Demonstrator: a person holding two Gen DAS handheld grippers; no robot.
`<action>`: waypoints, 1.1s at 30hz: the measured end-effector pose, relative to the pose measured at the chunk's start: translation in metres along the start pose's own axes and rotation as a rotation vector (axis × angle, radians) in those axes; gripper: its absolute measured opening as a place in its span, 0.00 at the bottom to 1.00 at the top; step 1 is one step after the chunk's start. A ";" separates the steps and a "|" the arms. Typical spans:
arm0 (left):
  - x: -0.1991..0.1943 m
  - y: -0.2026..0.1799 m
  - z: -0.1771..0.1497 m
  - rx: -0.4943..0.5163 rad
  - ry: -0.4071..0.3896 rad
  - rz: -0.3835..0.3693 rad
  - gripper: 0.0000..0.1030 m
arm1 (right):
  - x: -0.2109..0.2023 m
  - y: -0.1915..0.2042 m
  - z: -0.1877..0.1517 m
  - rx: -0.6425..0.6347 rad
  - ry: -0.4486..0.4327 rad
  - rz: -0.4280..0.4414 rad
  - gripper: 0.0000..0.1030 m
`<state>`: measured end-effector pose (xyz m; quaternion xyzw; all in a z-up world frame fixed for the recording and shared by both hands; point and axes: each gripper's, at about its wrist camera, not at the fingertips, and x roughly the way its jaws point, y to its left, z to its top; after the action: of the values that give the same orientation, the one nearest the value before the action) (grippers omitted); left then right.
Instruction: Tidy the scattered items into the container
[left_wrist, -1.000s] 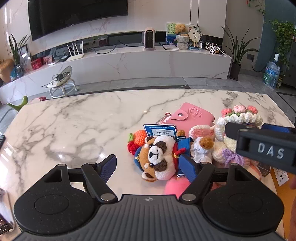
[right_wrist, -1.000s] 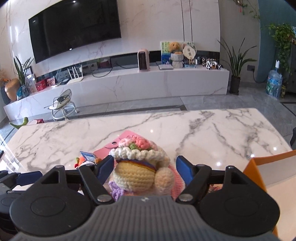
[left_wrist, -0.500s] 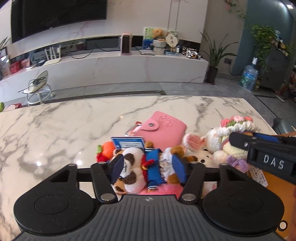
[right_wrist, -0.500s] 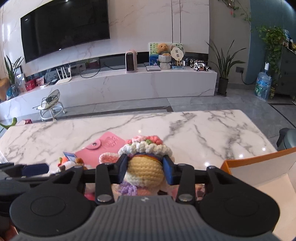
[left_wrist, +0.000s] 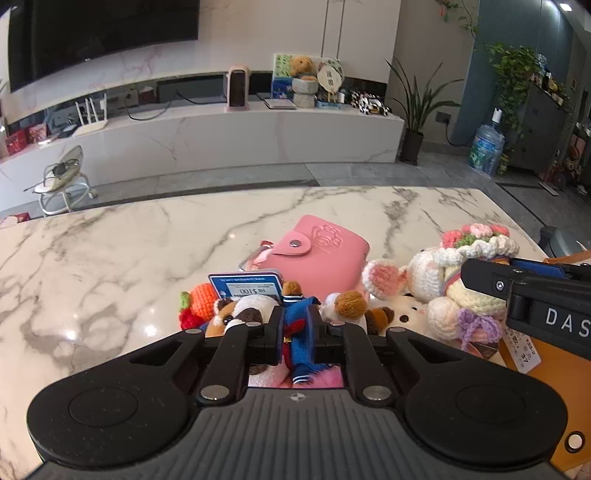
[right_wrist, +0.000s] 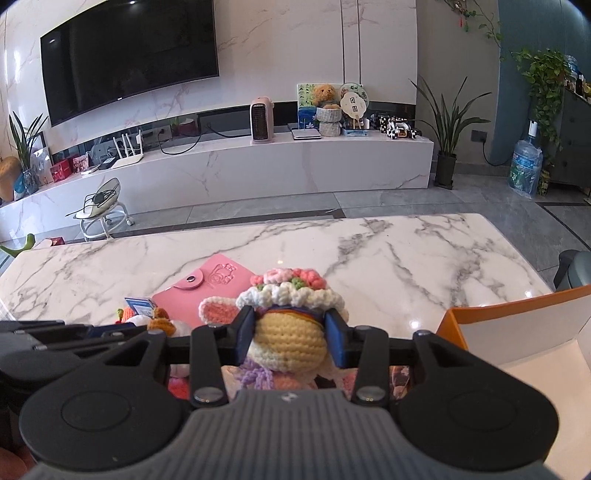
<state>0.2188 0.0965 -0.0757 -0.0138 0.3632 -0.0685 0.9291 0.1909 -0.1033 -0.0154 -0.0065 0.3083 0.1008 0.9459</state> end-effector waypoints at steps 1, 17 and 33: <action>-0.002 0.001 0.000 -0.014 -0.004 -0.001 0.07 | 0.000 0.000 0.000 -0.001 0.000 0.000 0.43; -0.072 -0.003 -0.003 -0.001 -0.090 0.049 0.00 | -0.043 -0.004 -0.003 0.001 -0.045 -0.009 0.43; -0.110 -0.010 -0.045 -0.087 -0.075 0.081 0.48 | -0.085 0.016 -0.047 -0.061 0.009 0.047 0.28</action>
<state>0.1072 0.1030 -0.0342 -0.0419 0.3311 -0.0144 0.9425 0.0935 -0.1065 -0.0031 -0.0285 0.3096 0.1323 0.9412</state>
